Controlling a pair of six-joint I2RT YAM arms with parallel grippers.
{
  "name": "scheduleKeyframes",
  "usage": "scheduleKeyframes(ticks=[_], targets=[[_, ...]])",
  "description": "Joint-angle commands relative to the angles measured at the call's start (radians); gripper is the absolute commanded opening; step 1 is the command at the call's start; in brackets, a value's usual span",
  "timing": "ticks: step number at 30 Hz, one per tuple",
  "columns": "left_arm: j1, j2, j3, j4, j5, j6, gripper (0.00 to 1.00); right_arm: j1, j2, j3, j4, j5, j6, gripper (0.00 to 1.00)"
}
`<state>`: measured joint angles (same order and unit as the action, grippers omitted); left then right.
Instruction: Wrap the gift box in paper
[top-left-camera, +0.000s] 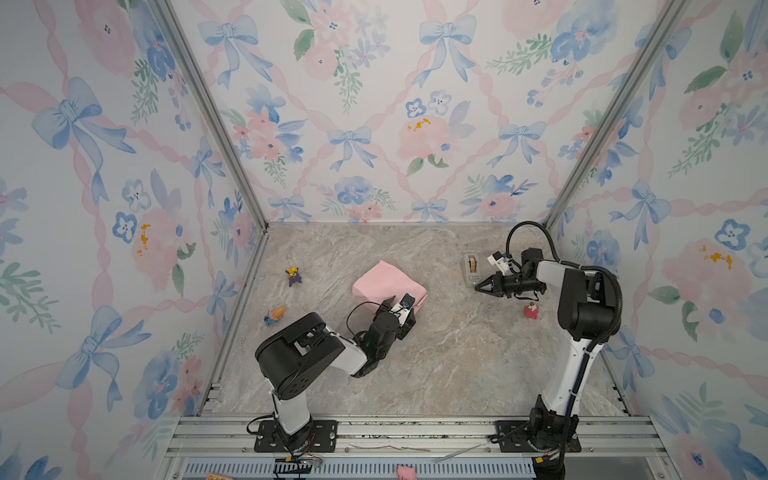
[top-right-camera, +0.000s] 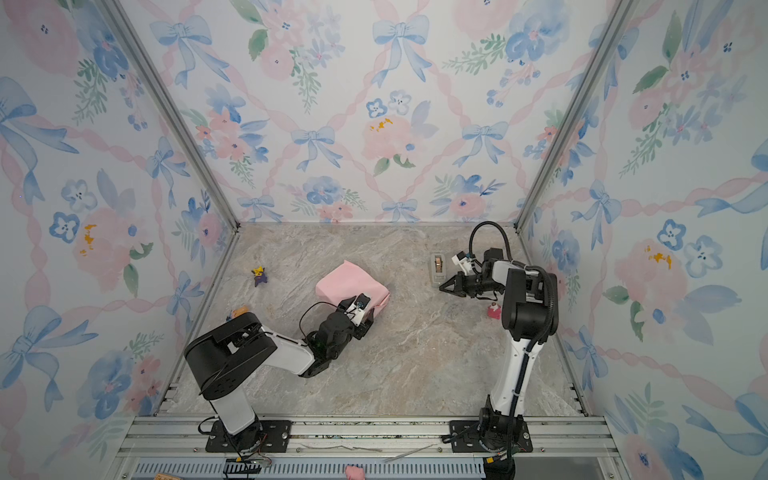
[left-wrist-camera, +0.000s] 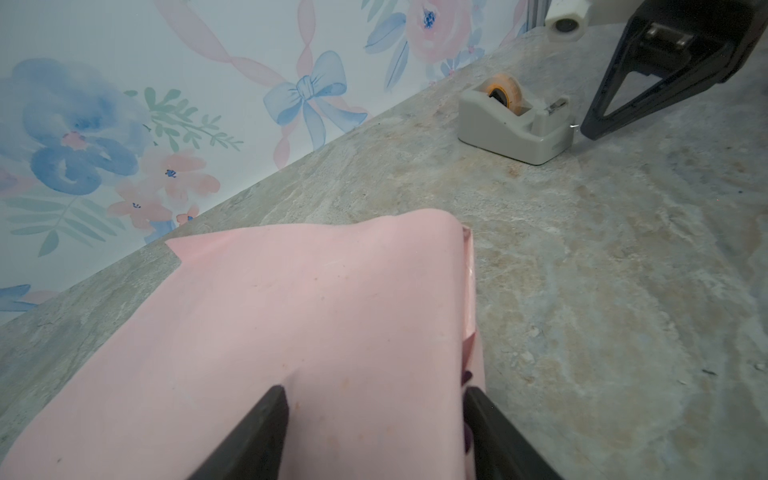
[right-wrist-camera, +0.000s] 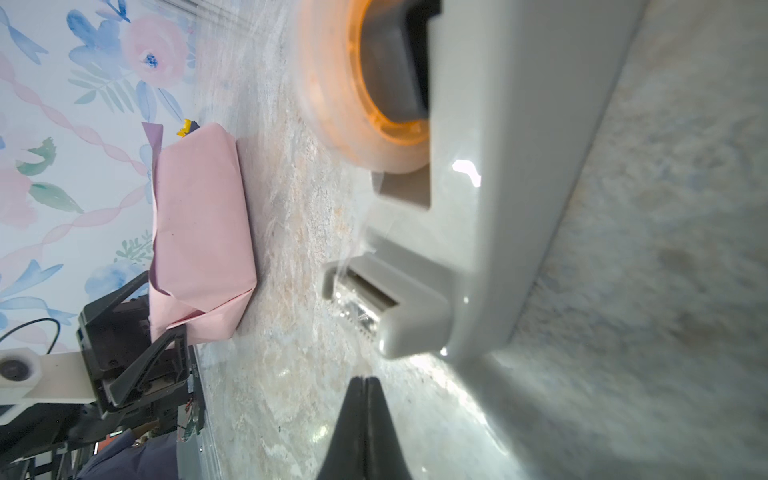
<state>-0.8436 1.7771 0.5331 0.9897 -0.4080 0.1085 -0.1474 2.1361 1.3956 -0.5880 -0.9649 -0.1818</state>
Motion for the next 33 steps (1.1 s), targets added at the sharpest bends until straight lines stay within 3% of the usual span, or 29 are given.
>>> scheduleKeyframes(ticks=[1,11,23,33], targets=[[0.017,0.067,-0.067,-0.298,0.006,-0.050,0.69,-0.011,-0.006,0.031,-0.158,-0.050,-0.045,0.00],[0.017,0.064,-0.061,-0.296,0.003,-0.045,0.69,-0.023,0.057,0.095,-0.266,-0.146,-0.057,0.00],[0.017,0.062,-0.061,-0.297,0.000,-0.040,0.69,-0.052,0.133,0.121,-0.233,-0.048,0.091,0.00],[0.017,0.061,-0.066,-0.298,-0.002,-0.044,0.68,-0.104,0.089,0.070,-0.151,0.000,0.177,0.00]])
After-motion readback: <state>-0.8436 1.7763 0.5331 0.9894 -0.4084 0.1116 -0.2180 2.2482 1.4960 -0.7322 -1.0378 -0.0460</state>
